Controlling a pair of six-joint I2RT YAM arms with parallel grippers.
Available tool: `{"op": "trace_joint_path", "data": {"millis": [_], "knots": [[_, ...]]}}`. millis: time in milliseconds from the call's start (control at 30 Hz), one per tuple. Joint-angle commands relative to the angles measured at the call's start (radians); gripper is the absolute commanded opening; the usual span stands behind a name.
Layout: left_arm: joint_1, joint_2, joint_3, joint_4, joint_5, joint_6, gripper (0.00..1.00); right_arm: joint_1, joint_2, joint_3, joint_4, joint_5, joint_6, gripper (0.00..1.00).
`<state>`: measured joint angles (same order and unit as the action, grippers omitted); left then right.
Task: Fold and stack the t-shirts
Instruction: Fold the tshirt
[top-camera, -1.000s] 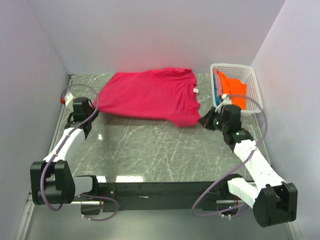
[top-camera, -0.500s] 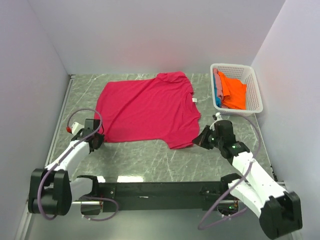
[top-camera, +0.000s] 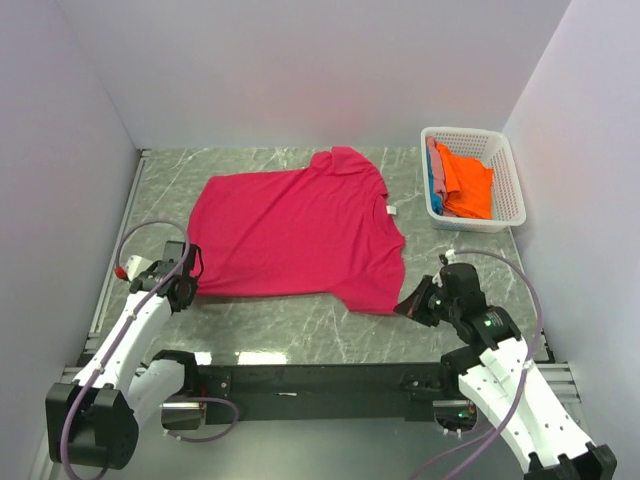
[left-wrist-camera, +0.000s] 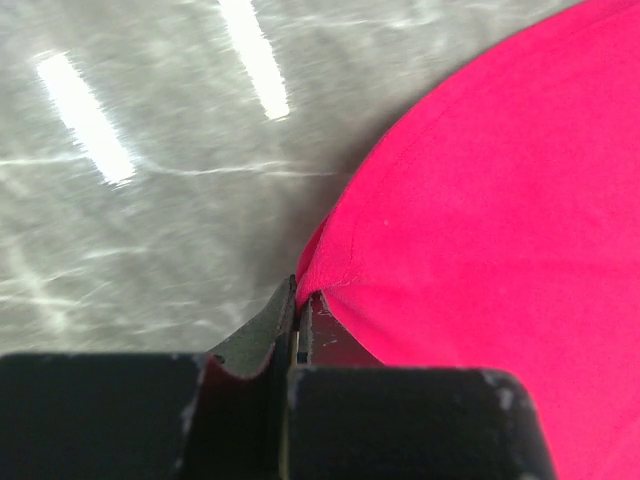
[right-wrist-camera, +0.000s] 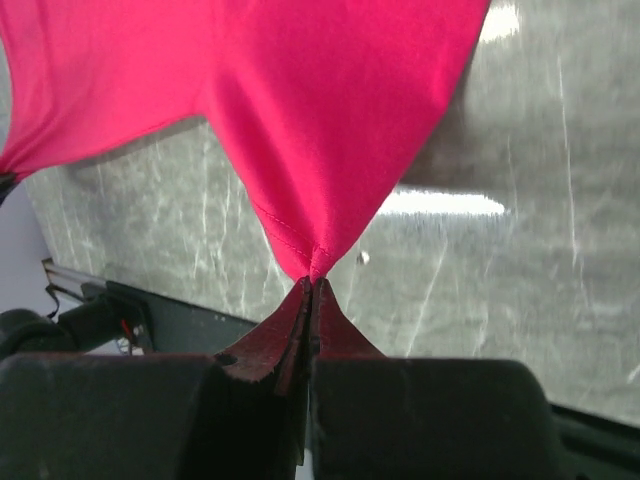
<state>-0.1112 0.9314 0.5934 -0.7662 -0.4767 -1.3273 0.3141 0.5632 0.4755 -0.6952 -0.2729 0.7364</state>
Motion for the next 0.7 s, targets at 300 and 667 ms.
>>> {"op": "trace_joint_path", "data": {"millis": [300,667], "knots": [[-0.008,-0.026,-0.024,-0.004,0.046,0.043,0.00,0.045,0.015,0.012,-0.046,0.040,0.026,0.00],[-0.008,0.079,0.081,0.062,0.006,0.083,0.00,0.042,0.220,0.166,0.054,0.156,-0.068,0.00]]}}
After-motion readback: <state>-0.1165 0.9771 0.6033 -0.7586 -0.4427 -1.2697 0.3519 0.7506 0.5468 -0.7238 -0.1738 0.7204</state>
